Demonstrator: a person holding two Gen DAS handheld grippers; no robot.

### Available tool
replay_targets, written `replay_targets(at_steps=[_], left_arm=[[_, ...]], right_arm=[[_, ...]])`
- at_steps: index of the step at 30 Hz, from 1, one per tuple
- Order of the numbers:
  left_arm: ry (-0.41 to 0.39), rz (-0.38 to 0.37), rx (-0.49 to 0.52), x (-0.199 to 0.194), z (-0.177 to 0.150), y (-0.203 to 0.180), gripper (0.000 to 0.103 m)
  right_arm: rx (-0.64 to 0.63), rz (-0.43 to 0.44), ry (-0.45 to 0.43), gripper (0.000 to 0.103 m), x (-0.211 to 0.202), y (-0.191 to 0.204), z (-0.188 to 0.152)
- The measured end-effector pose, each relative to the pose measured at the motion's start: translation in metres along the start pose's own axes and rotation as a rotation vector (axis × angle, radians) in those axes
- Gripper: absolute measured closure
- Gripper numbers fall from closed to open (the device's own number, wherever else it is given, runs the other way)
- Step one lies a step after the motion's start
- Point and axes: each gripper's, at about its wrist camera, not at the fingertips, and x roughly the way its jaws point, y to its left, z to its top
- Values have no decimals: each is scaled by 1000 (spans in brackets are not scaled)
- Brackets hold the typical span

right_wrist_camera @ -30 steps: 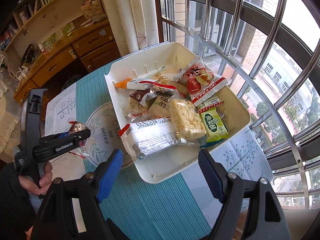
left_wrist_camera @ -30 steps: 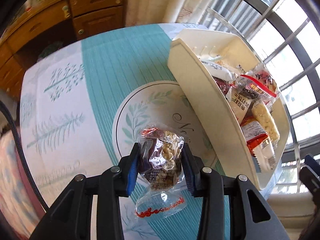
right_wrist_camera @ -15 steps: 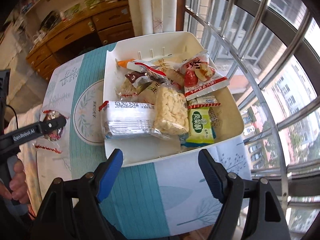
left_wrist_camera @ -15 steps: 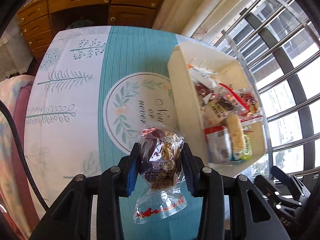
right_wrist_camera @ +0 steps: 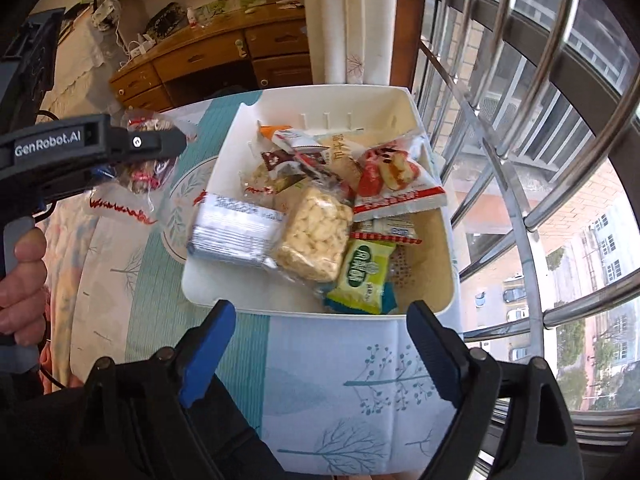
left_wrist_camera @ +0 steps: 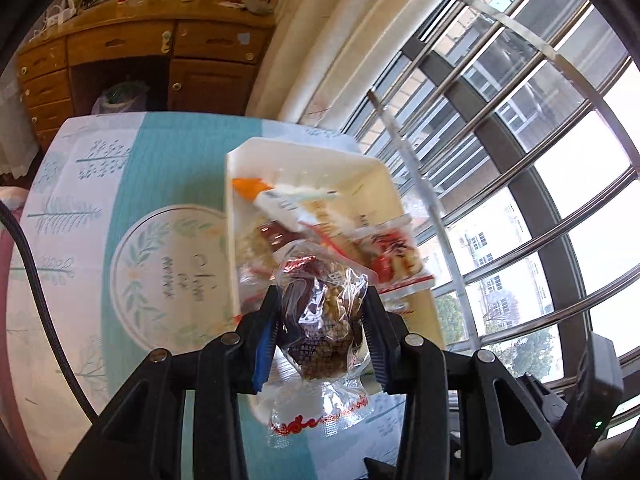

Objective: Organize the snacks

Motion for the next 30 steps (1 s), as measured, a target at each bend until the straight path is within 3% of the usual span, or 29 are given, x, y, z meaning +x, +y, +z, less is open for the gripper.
replay_targets(at_steps=[13,16,17,21,25,30], left_arm=[[-41,-45,35,22,38,-56,65],[-53,-36,47,20,44,-58,54],[-58,-32,40,17,45,-57,44],[-91,-17,22,-4,47,-45,30],[-129,47,8,-33,38,-23,27],[-113,94,-64,-68,5,20,26]], right_arm=[[13,35,-11,15,6,-39,8],[18,38,-17,15,5,-40,14],[17,38,-20,15,3,-39,16],[23,39,-56,12,-6,-34,24],[48,38,-86,7,-14,-21,27],[83,28,-93,6,-21,5,17]])
